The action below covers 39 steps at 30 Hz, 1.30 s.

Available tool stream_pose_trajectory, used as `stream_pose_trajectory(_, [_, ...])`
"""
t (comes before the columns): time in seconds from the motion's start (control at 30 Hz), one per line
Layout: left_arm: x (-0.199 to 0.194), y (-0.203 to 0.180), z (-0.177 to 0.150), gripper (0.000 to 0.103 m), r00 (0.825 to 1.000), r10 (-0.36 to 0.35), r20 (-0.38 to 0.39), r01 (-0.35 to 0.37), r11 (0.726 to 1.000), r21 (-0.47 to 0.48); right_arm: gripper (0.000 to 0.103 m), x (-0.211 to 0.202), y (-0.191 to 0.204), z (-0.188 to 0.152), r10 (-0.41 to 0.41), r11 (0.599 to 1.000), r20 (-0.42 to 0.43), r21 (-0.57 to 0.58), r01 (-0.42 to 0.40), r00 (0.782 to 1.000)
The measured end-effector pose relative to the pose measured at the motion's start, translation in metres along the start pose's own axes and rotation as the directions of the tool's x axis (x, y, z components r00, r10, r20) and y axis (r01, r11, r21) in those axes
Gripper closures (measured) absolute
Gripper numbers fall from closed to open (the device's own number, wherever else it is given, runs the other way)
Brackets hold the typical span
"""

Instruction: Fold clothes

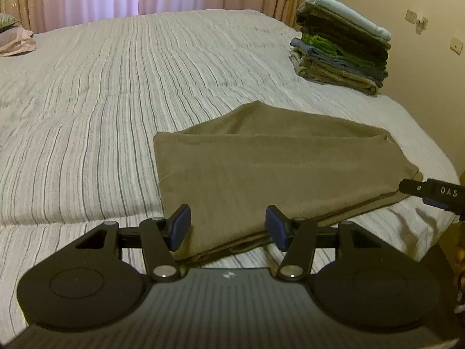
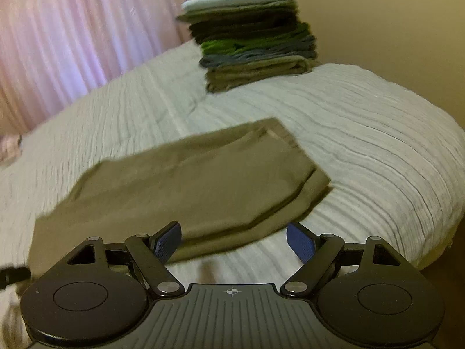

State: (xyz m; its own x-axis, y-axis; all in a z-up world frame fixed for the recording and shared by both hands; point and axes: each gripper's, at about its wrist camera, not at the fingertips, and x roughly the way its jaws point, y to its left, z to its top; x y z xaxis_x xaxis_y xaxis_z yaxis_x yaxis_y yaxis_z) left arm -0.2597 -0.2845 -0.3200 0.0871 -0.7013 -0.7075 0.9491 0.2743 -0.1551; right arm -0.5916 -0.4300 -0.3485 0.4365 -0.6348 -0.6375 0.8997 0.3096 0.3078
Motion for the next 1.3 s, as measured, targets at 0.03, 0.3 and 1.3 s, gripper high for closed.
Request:
stream_pose_trajectory(0.03, [0.001,0.003,0.001,0.050,1.000,-0.013,0.001,0.013,1.000,-0.015,0.021,0.003,-0.016,0.003,0.042,0.996,0.011,0.075,-0.043,0.999])
stream_pose_trajectory(0.3, [0.010,0.034,0.008,0.055,0.995,-0.098,0.015,0.099,0.980,-0.172,0.034,0.023,-0.107,0.019,0.192,0.858,0.084,0.469,-0.209,0.978])
stream_pose_trajectory(1.3, [0.030,0.074,0.006,0.063,0.973,-0.222,0.061,0.229,0.897,-0.377,0.083,0.058,-0.065,0.046,0.105,0.972,0.026,0.209,-0.109,0.994])
